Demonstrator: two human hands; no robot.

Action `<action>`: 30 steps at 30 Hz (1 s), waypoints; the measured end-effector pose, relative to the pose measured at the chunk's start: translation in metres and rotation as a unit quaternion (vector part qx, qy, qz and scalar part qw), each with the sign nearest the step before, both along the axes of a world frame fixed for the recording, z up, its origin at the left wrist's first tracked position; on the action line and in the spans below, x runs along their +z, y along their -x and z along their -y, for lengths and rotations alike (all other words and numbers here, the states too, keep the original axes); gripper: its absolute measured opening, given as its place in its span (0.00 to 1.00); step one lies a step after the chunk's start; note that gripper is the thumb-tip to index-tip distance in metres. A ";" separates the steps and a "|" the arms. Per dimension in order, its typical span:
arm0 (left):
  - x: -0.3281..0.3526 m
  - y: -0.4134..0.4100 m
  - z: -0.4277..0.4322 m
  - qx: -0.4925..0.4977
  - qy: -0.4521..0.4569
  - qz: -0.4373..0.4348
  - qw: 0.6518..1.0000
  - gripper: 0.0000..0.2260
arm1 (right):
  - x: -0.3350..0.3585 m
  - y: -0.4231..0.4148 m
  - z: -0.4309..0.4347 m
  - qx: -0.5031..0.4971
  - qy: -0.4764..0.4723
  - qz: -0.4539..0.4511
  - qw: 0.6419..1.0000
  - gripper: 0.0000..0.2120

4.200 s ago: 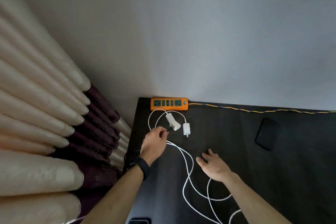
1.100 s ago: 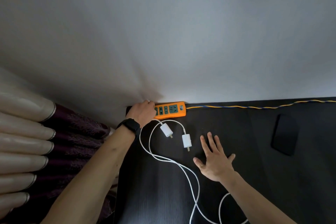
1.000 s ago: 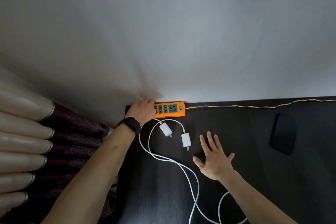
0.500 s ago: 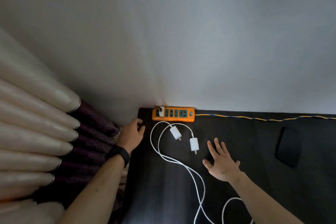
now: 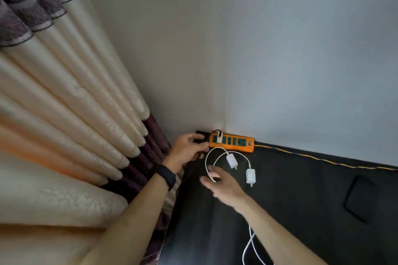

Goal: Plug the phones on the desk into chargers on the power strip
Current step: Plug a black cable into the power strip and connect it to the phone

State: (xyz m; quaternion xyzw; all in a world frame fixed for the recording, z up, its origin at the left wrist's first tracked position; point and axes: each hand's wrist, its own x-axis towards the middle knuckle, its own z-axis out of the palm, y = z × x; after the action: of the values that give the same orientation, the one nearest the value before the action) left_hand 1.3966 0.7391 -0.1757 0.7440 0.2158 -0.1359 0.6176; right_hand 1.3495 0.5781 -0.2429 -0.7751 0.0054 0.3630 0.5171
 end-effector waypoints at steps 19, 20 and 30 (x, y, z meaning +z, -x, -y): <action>-0.018 0.123 0.004 -0.141 -0.205 0.040 0.968 0.08 | 0.097 -0.047 0.022 -0.363 -0.259 0.001 0.895 0.14; -0.008 0.118 0.006 -0.128 -0.195 0.049 0.971 0.07 | 0.093 -0.043 0.022 -0.363 -0.258 -0.021 0.895 0.14; 0.120 0.077 0.034 -0.006 0.099 0.083 0.992 0.06 | 0.099 0.067 0.004 0.028 -0.133 0.069 0.988 0.10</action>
State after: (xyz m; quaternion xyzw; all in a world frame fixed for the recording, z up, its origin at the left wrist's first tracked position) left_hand 1.3199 0.7056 -0.0554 0.6892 0.1446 -0.0985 0.7031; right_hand 1.2827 0.5738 -0.1442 -0.7224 -0.1004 0.3206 0.6044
